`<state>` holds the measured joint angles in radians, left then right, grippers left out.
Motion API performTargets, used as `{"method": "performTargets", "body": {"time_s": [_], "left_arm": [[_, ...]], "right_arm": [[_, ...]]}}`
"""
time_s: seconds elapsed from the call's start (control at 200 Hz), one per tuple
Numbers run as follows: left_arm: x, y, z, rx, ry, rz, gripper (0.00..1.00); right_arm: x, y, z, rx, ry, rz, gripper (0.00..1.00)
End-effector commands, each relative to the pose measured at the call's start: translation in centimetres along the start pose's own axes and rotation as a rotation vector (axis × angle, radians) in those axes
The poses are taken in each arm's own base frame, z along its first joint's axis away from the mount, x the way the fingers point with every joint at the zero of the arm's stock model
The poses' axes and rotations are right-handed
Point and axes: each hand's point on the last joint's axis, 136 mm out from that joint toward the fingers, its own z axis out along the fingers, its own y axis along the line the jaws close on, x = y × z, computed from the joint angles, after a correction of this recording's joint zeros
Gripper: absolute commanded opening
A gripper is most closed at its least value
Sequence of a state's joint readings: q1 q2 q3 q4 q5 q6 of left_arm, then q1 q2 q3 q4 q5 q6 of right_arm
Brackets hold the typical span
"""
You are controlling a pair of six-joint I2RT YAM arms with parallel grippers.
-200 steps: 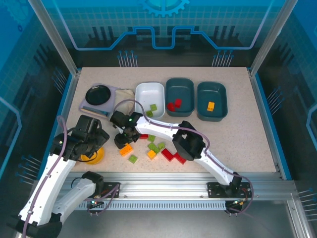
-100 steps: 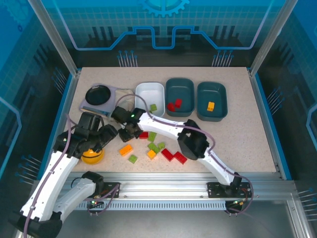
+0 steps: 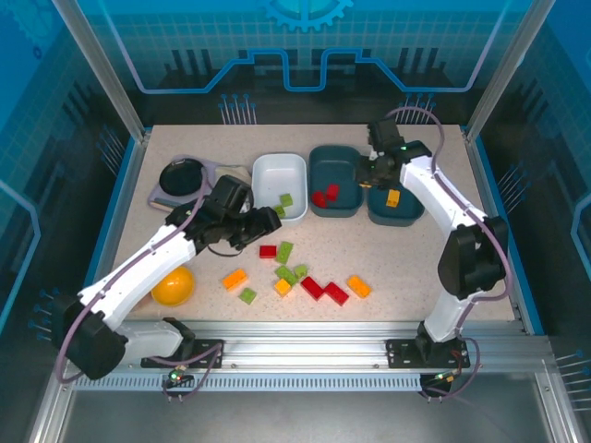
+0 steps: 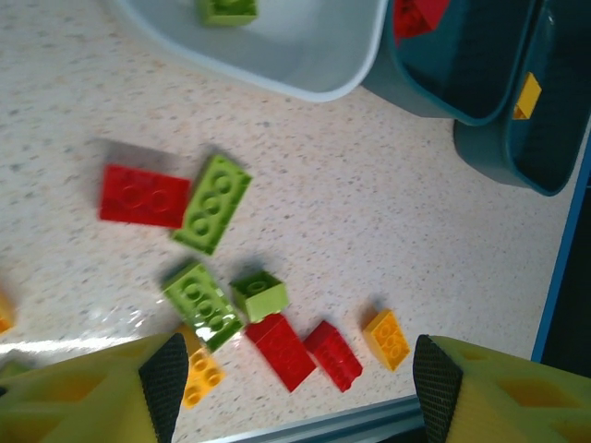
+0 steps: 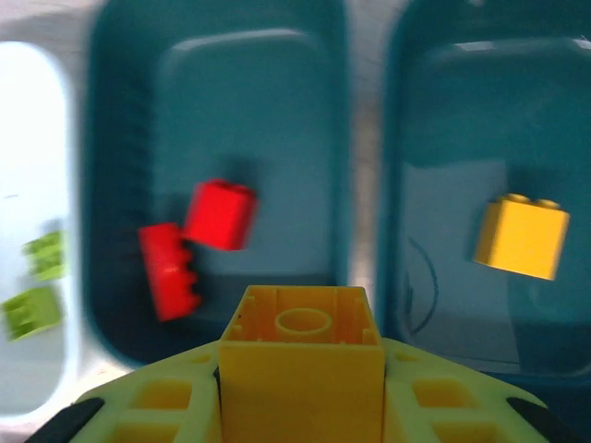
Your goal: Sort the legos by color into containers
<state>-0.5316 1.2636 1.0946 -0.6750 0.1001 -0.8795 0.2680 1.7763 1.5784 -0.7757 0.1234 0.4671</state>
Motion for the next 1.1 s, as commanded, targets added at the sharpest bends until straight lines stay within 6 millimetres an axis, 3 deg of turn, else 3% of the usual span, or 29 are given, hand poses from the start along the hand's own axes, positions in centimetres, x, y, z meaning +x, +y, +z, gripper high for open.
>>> {"method": "performTargets", "body": {"time_s": [0.0, 0.11, 0.28, 0.635, 0.876, 0.976, 1.096], "left_arm": [[-0.9, -3.0, 0.4, 0.065, -0.006, 0.055, 0.69], [-1.1, -3.7, 1.2, 0.057, 0.003, 0.056, 0.69], [-1.1, -4.2, 2.0, 0.045, 0.01, 0.059, 0.69], [-0.6, -3.1, 2.2, -0.008, 0.022, 0.046, 0.69], [-0.2, -0.6, 1.3, -0.11, 0.01, 0.019, 0.69], [0.1, 0.6, 1.0, -0.16, 0.013, 0.007, 0.69], [0.8, 2.7, 0.8, -0.255, 0.033, -0.032, 0.68]], "right_arm": [[1.4, -2.2, 3.1, 0.012, 0.121, 0.025, 0.33], [2.1, -4.3, 5.0, 0.054, 0.188, 0.058, 0.33], [3.8, -6.8, 6.4, 0.1, 0.234, 0.091, 0.33], [5.0, -7.4, 8.4, 0.104, 0.285, 0.092, 0.43], [3.4, -6.5, 6.3, 0.084, 0.234, 0.08, 0.58], [1.8, -5.6, 3.8, 0.08, 0.171, 0.053, 0.59], [-0.1, -3.7, -0.6, 0.075, 0.042, -0.019, 0.59]]}}
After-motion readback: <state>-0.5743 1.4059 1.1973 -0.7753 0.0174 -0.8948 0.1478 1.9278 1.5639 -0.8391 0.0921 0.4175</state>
